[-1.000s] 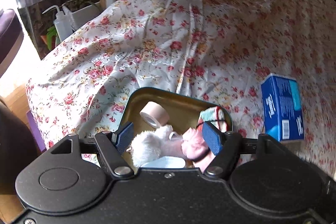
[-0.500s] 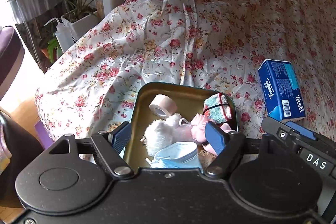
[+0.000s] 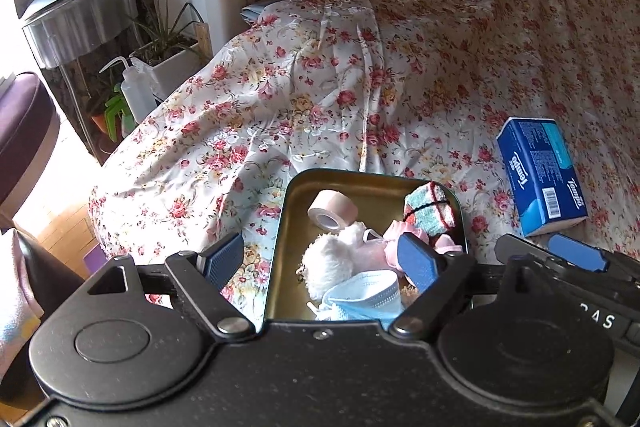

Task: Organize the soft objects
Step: 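Move both open grippers from the tray toward the black case and items beside it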

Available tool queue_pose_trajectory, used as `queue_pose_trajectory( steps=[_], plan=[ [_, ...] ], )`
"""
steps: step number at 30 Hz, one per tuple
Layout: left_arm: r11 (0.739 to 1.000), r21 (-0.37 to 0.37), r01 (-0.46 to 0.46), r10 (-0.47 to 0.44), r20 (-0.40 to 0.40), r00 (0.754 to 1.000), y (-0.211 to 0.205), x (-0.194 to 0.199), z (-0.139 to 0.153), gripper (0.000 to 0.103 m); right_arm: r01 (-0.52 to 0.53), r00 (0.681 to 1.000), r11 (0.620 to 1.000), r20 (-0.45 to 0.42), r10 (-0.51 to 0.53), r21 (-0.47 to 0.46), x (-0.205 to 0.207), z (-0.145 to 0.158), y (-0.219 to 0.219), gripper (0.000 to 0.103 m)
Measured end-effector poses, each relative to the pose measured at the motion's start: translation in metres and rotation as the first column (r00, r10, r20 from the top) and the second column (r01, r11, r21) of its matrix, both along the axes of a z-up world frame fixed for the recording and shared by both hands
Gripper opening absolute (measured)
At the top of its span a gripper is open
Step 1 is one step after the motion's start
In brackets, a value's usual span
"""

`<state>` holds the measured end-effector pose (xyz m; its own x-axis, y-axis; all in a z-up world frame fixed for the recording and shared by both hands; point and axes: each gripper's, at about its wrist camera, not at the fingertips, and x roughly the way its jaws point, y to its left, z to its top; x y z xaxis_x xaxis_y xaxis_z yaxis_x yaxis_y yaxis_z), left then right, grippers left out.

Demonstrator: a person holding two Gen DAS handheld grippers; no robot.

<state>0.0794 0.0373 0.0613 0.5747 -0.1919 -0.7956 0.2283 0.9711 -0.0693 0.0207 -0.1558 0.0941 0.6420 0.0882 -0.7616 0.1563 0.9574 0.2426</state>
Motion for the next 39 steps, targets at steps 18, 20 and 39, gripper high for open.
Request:
queue_pose_trajectory(
  steps=[18, 20, 39],
  plan=[
    [0.976, -0.081, 0.201, -0.202, -0.006, 0.979, -0.019, -0.048, 0.005, 0.084, 0.325, 0.944, 0.930, 0.000, -0.330, -0.172, -0.143, 0.005, -0.057, 0.098],
    [0.968, -0.075, 0.240, -0.241, -0.003, 0.970, -0.028, -0.057, 0.004, 0.086, 0.390, 0.918, 0.900, 0.011, -0.395, -0.194, -0.162, 0.005, -0.068, 0.099],
    [0.912, 0.013, 0.411, -0.409, -0.062, 0.910, -0.070, -0.106, -0.018, 0.090, 0.414, 0.878, 0.900, -0.199, -0.434, -0.138, -0.179, -0.054, -0.059, 0.102]
  ],
)
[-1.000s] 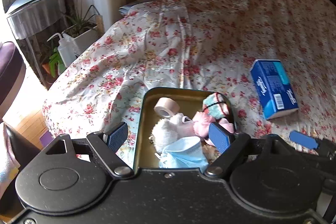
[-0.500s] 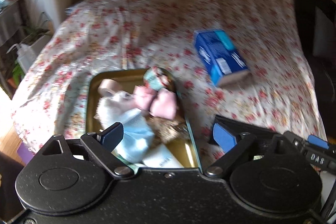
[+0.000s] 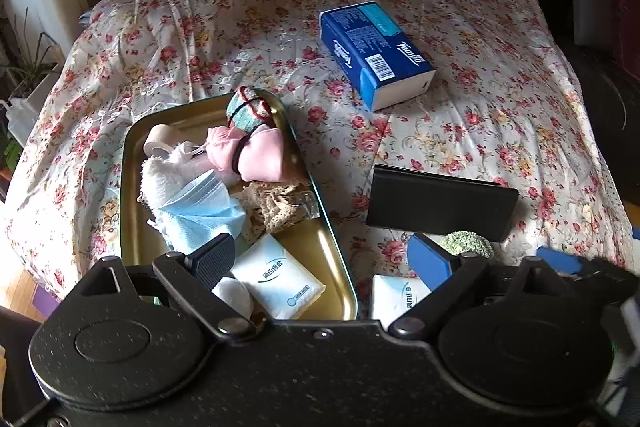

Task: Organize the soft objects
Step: 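Move both open grippers from the tray toward the black case and items beside it, then close the right gripper on the green knitted scrubber ball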

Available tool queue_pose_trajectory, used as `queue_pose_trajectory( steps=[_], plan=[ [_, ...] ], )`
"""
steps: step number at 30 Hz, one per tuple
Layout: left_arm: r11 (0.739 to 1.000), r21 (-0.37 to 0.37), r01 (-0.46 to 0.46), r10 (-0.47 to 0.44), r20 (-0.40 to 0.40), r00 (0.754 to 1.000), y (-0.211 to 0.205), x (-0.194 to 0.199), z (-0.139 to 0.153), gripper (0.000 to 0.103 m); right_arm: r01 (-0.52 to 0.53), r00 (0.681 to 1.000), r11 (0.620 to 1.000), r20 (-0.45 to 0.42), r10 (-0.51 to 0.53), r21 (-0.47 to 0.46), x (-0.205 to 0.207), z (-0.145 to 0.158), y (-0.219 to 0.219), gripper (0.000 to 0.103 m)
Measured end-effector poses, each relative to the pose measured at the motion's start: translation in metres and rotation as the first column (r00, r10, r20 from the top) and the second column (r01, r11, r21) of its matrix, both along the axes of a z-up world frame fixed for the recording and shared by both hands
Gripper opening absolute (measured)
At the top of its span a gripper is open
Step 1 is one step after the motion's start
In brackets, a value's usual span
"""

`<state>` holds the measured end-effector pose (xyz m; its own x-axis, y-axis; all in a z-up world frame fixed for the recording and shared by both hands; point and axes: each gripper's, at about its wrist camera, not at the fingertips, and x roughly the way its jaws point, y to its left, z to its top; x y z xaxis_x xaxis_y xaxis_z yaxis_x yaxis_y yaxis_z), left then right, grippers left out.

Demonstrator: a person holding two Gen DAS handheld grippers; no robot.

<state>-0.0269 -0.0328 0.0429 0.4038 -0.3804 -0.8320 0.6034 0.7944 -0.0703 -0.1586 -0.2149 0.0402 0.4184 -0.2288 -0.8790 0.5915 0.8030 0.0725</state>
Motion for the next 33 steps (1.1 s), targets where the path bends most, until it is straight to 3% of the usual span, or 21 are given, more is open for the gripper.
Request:
queue_pose_trajectory(
  steps=[7, 11, 14, 18, 23, 27, 29, 33],
  plan=[
    [1.000, -0.024, -0.006, 0.005, -0.012, 1.000, 0.004, 0.003, 0.003, 0.090, -0.003, 0.997, 1.000, -0.076, 0.003, 0.005, 0.016, -0.023, 0.005, 0.094],
    [1.000, -0.028, 0.010, -0.010, -0.015, 1.000, 0.000, 0.002, 0.002, 0.090, 0.007, 0.991, 0.999, -0.130, -0.002, 0.036, 0.018, -0.036, 0.002, 0.077],
    [0.999, -0.023, 0.026, -0.027, -0.019, 0.999, -0.004, -0.001, 0.001, 0.090, -0.002, 0.993, 0.997, -0.120, 0.012, 0.083, 0.016, -0.036, -0.001, 0.056],
    [0.999, -0.009, 0.042, -0.043, -0.026, 0.999, -0.010, -0.003, -0.004, 0.090, -0.003, 0.994, 0.998, -0.110, 0.009, 0.055, 0.013, -0.026, -0.002, 0.054],
    [0.998, 0.009, 0.057, -0.056, -0.045, 0.997, -0.018, -0.005, -0.011, 0.090, 0.045, 0.999, 0.998, -0.031, -0.043, 0.052, 0.001, 0.000, -0.015, 0.052],
    [0.996, 0.028, 0.083, -0.081, -0.055, 0.995, -0.027, -0.009, -0.017, 0.090, 0.065, 0.997, 0.997, 0.036, -0.066, 0.029, -0.008, 0.026, -0.028, 0.039],
    [0.995, 0.041, 0.095, -0.093, -0.061, 0.994, -0.032, -0.012, -0.021, 0.089, 0.056, 0.998, 0.998, 0.019, -0.056, -0.014, -0.007, 0.030, -0.030, 0.027],
    [0.991, 0.064, 0.115, -0.110, -0.080, 0.991, -0.041, -0.015, -0.030, 0.089, 0.067, 0.996, 0.998, -0.053, -0.067, -0.002, -0.004, 0.015, -0.036, 0.029]
  ],
)
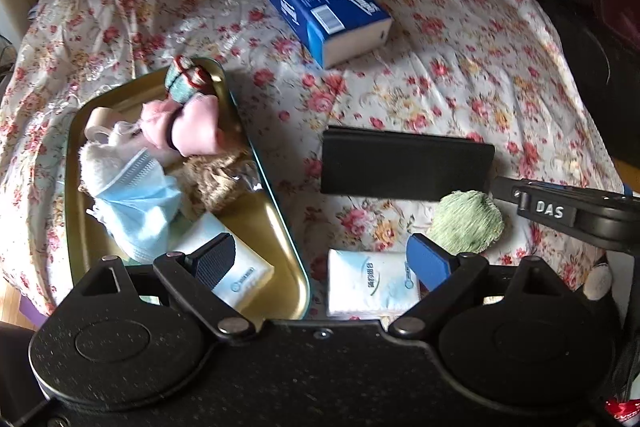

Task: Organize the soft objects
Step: 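Close the right gripper on the green knitted scrubber ball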

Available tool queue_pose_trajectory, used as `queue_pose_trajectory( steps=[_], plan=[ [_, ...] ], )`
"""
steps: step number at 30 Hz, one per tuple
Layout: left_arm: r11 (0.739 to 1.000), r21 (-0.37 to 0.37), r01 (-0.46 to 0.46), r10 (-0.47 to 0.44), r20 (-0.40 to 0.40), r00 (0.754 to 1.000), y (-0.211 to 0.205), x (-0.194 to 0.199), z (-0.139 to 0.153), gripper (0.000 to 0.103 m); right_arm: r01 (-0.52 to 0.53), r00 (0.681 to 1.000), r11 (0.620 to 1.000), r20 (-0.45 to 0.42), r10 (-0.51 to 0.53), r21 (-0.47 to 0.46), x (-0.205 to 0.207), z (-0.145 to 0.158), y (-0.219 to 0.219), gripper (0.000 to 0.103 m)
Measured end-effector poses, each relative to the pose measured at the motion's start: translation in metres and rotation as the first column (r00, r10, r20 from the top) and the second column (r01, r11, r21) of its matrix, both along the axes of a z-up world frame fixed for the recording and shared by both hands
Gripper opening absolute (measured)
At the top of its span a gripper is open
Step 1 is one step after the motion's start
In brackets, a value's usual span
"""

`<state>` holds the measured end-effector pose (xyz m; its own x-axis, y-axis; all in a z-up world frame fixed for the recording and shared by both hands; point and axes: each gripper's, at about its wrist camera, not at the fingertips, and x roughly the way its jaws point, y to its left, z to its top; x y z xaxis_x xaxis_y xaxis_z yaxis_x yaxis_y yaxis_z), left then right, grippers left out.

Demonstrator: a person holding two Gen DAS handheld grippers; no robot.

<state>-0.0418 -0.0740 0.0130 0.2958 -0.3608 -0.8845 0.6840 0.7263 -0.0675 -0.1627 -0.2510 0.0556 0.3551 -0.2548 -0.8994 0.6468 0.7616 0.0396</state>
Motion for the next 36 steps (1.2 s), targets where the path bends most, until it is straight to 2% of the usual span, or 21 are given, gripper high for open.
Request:
queue_pose_trajectory(
  steps=[3, 5, 6, 8, 10, 12, 13, 23, 34, 35, 36],
  plan=[
    [1.000, 0.009, -0.002, 0.002, -0.010, 1.000, -0.003, 0.001, -0.003, 0.089, 0.008, 1.000, 0.998, -0.009, -0.007, 0.068, -0.003, -0.012, 0.000, 0.034],
    [1.000, 0.007, -0.009, 0.009, -0.015, 1.000, -0.003, 0.003, -0.003, 0.089, 0.005, 1.000, 0.998, 0.001, -0.005, 0.059, -0.004, -0.013, 0.004, 0.039],
    [1.000, 0.006, -0.015, 0.015, -0.018, 1.000, -0.003, 0.004, -0.003, 0.089, 0.003, 1.000, 0.999, 0.010, -0.003, 0.049, -0.004, -0.012, 0.005, 0.048],
    [1.000, 0.000, -0.028, 0.028, -0.028, 0.999, -0.001, 0.007, -0.003, 0.089, -0.002, 0.999, 0.999, 0.046, 0.000, 0.044, -0.005, -0.006, 0.008, 0.059],
    [0.999, -0.011, -0.040, 0.039, -0.049, 0.998, 0.000, 0.009, -0.002, 0.089, -0.003, 0.996, 0.999, 0.089, -0.001, 0.053, -0.005, -0.002, 0.010, 0.067],
    [0.999, -0.019, -0.050, 0.049, -0.062, 0.997, 0.002, 0.012, -0.001, 0.089, -0.007, 0.994, 0.999, 0.111, 0.001, 0.054, -0.005, -0.001, 0.014, 0.080],
    [0.998, -0.021, -0.055, 0.053, -0.061, 0.997, 0.003, 0.012, 0.000, 0.089, -0.015, 0.994, 0.998, 0.107, 0.009, 0.054, -0.002, -0.002, 0.017, 0.081],
    [0.997, -0.045, -0.057, 0.055, -0.051, 0.997, 0.009, 0.012, 0.008, 0.089, -0.011, 0.999, 0.997, -0.046, 0.015, 0.078, 0.020, -0.041, 0.027, 0.081],
    [0.997, -0.055, -0.058, 0.055, -0.056, 0.997, 0.010, 0.011, 0.009, 0.089, -0.043, 0.997, 0.990, -0.061, 0.051, 0.137, 0.021, -0.056, 0.033, 0.082],
    [0.997, -0.054, -0.058, 0.055, -0.055, 0.997, 0.010, 0.011, 0.009, 0.089, -0.048, 0.997, 0.989, -0.059, 0.056, 0.140, 0.023, -0.058, 0.033, 0.079],
    [0.997, -0.054, -0.059, 0.055, -0.056, 0.997, 0.010, 0.011, 0.009, 0.089, -0.055, 0.997, 0.987, -0.051, 0.064, 0.153, 0.024, -0.058, 0.033, 0.068]
  ],
)
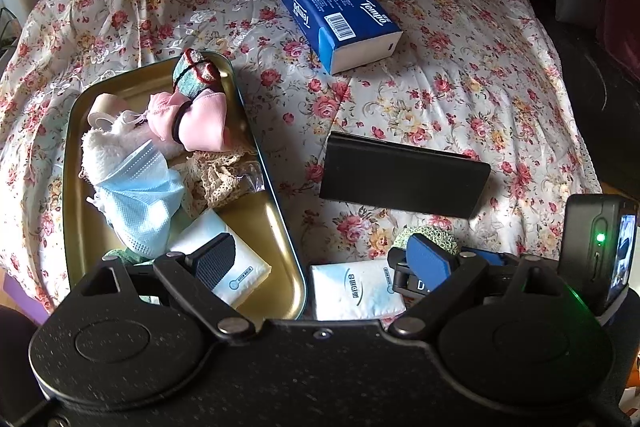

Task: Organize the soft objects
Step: 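Close the right gripper on the green knitted scrubber ball, then close the left gripper on the white tissue packet while the right holds the green ball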

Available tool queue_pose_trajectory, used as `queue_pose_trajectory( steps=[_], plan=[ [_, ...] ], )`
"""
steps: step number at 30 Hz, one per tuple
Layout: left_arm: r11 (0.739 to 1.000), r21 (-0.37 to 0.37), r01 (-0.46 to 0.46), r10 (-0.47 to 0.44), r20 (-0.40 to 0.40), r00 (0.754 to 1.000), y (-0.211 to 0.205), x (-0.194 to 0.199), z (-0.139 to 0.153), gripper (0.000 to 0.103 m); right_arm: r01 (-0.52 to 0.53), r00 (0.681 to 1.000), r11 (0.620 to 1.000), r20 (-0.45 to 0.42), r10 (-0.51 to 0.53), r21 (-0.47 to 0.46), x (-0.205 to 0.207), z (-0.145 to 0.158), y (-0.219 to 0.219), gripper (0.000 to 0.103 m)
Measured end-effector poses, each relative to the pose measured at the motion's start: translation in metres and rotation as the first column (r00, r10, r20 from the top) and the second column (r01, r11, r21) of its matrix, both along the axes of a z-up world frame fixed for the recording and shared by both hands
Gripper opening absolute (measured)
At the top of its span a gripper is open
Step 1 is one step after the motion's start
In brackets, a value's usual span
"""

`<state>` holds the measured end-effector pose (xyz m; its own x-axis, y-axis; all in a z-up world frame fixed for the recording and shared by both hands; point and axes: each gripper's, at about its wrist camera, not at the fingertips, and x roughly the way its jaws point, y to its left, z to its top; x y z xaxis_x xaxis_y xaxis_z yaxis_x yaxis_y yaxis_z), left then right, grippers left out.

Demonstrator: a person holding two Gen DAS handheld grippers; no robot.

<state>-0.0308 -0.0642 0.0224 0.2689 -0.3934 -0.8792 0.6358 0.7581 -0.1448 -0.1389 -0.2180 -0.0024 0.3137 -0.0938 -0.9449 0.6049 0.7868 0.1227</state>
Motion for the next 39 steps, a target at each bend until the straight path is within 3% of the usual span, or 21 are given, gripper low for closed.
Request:
queue_pose_trajectory(
  steps=[1, 5, 10, 19, 24, 28, 39],
  plan=[
    [1.000, 0.001, 0.000, 0.000, -0.001, 1.000, 0.000, 0.000, 0.000, 0.089, -0.009, 1.000, 1.000, 0.007, 0.009, 0.027, 0.000, 0.000, 0.000, 0.062],
    [1.000, 0.003, -0.001, 0.001, -0.001, 1.000, 0.000, 0.000, -0.001, 0.089, -0.029, 0.999, 0.999, 0.015, 0.029, 0.012, -0.001, 0.007, 0.002, 0.056],
    [1.000, 0.005, 0.003, -0.003, -0.004, 1.000, -0.004, -0.001, -0.003, 0.089, 0.007, 0.996, 1.000, 0.088, -0.007, -0.001, -0.012, 0.034, -0.010, 0.056],
    [0.998, 0.033, 0.058, -0.056, -0.058, 0.997, -0.021, -0.009, -0.018, 0.089, 0.122, 0.971, 0.985, 0.219, -0.094, -0.121, -0.027, 0.085, -0.053, 0.057],
    [0.992, 0.067, 0.103, -0.099, -0.069, 0.993, -0.034, -0.020, -0.028, 0.089, 0.170, 0.958, 0.977, 0.253, -0.133, -0.130, -0.031, 0.085, -0.070, 0.057],
    [0.987, 0.083, 0.137, -0.128, -0.107, 0.986, -0.039, -0.030, -0.037, 0.089, 0.179, 0.962, 0.977, 0.230, -0.149, -0.118, -0.034, 0.072, -0.077, 0.057],
    [0.983, 0.124, 0.135, -0.105, -0.222, 0.969, -0.029, -0.057, -0.064, 0.089, 0.160, 0.964, 0.980, 0.233, -0.129, -0.115, -0.033, 0.064, -0.073, 0.058]
  ],
)
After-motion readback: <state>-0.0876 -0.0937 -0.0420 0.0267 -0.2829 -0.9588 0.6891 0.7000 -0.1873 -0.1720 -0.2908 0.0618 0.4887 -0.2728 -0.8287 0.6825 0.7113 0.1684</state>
